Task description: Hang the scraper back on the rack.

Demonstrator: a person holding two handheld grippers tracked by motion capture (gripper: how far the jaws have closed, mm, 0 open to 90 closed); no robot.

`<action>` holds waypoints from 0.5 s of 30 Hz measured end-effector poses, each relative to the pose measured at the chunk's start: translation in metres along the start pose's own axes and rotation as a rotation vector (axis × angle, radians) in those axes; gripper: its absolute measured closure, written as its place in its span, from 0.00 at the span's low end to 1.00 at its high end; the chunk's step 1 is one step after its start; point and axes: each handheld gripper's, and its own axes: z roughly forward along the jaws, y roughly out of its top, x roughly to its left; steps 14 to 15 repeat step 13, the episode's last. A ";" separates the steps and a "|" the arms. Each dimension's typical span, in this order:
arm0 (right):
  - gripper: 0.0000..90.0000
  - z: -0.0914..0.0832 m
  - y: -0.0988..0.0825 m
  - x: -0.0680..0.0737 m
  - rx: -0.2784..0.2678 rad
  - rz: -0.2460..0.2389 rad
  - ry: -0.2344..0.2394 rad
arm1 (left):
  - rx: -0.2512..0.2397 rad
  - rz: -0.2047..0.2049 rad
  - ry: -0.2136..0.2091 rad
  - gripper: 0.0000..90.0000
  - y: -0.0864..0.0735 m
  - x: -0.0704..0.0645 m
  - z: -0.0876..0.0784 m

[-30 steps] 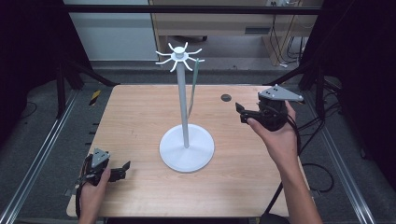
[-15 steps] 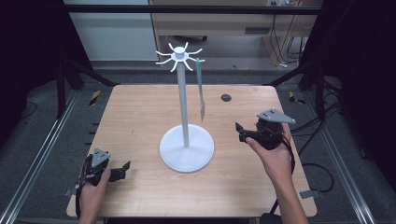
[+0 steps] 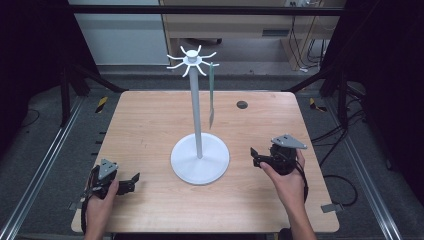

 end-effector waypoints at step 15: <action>0.09 0.021 -0.050 -0.003 0.067 0.037 -0.085 | 0.000 0.006 0.003 0.03 0.000 -0.001 0.002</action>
